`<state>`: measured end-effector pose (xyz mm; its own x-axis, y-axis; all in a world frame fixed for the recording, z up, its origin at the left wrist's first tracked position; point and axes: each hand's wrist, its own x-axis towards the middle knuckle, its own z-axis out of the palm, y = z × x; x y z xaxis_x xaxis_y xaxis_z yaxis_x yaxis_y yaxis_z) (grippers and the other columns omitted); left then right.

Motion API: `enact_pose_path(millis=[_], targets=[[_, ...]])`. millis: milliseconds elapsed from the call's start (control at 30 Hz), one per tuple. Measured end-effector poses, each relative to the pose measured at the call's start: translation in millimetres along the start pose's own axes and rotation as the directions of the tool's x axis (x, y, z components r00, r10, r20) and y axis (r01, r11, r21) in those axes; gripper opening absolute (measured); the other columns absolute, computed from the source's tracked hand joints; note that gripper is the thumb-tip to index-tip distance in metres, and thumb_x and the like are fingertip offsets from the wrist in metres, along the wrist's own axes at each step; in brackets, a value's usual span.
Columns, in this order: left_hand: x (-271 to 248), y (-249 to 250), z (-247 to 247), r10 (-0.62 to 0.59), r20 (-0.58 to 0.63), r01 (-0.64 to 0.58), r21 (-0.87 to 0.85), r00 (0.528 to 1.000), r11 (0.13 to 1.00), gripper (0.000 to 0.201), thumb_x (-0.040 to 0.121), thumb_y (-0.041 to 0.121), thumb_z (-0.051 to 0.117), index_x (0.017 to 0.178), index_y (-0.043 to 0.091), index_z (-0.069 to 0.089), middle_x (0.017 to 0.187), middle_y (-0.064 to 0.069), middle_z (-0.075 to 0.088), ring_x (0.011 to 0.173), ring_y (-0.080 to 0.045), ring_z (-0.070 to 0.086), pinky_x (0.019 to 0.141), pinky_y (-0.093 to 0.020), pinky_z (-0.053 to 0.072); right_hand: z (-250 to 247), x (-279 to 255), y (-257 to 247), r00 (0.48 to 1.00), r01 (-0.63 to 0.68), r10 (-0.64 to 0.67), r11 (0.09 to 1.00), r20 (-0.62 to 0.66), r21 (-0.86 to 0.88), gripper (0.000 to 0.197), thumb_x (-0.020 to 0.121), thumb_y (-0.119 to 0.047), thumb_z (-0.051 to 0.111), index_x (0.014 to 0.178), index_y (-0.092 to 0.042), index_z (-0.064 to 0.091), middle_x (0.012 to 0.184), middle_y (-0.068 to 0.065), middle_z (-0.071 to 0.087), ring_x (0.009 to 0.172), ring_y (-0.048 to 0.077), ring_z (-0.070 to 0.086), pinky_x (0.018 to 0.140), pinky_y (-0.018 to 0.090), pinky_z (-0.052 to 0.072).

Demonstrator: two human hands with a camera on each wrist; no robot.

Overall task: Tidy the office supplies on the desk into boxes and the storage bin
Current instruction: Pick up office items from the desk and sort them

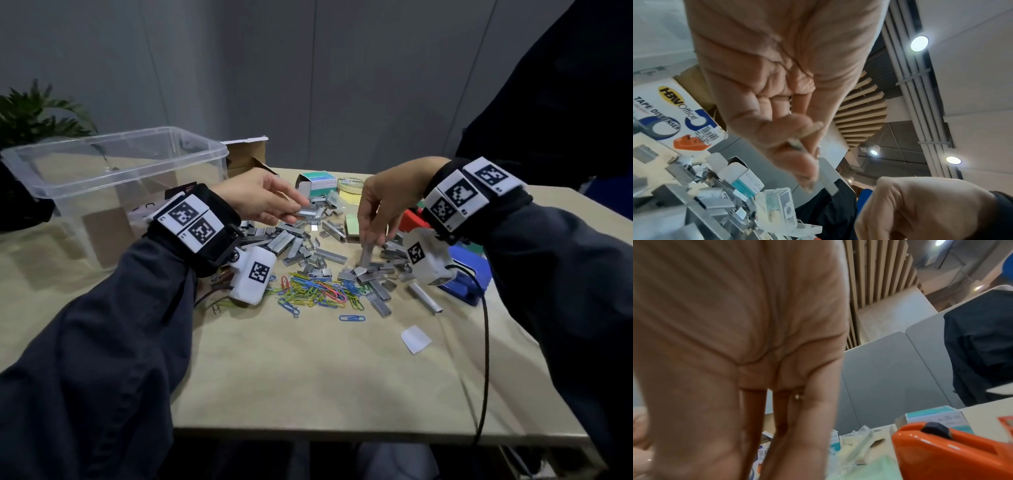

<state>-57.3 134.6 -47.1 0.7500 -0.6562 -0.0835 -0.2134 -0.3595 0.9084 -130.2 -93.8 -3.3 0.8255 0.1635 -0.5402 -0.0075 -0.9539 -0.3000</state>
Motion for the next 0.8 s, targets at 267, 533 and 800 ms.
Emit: enact_pose_path(millis=[267, 533, 800], targets=[[1.4, 6.5, 6.9, 0.021, 0.068, -0.027, 0.085, 0.997, 0.996, 0.023, 0.096, 0.002, 0.054, 0.102, 0.018, 0.07, 0.071, 0.005, 0.068, 0.063, -0.004, 0.066, 0.051, -0.015, 0.051, 2.4, -34.6, 19.2, 0.978, -0.18, 0.184, 0.983, 0.097, -0.044, 0.006, 0.083, -0.002, 0.073, 0.086, -0.008, 0.074, 0.08, 0.007, 0.076, 0.073, 0.014, 0.071, 0.064, 0.021, 0.056], [4.6, 9.9, 16.0, 0.061, 0.121, -0.073, 0.099, 0.991, 0.992, 0.019, 0.094, 0.003, 0.056, 0.104, 0.014, 0.068, 0.069, 0.009, 0.069, 0.061, -0.003, 0.065, 0.049, -0.013, 0.049, 27.9, -38.6, 14.0, 0.946, -0.272, 0.313, 0.906, 0.08, -0.323, 0.015, 0.084, -0.013, 0.075, 0.099, -0.017, 0.075, 0.059, -0.021, 0.068, 0.053, -0.01, 0.062, 0.05, 0.007, 0.046], [4.5, 6.1, 10.7, 0.048, 0.099, -0.054, 0.059, 0.994, 0.997, 0.019, 0.089, 0.002, 0.062, 0.103, 0.012, 0.07, 0.076, -0.001, 0.071, 0.066, -0.007, 0.067, 0.051, -0.014, 0.049, 29.3, -35.6, 8.0, 0.967, -0.241, 0.252, 0.879, -0.029, -0.411, 0.019, 0.077, -0.019, 0.081, 0.096, -0.016, 0.08, 0.064, -0.015, 0.071, 0.058, -0.001, 0.064, 0.055, 0.013, 0.053]])
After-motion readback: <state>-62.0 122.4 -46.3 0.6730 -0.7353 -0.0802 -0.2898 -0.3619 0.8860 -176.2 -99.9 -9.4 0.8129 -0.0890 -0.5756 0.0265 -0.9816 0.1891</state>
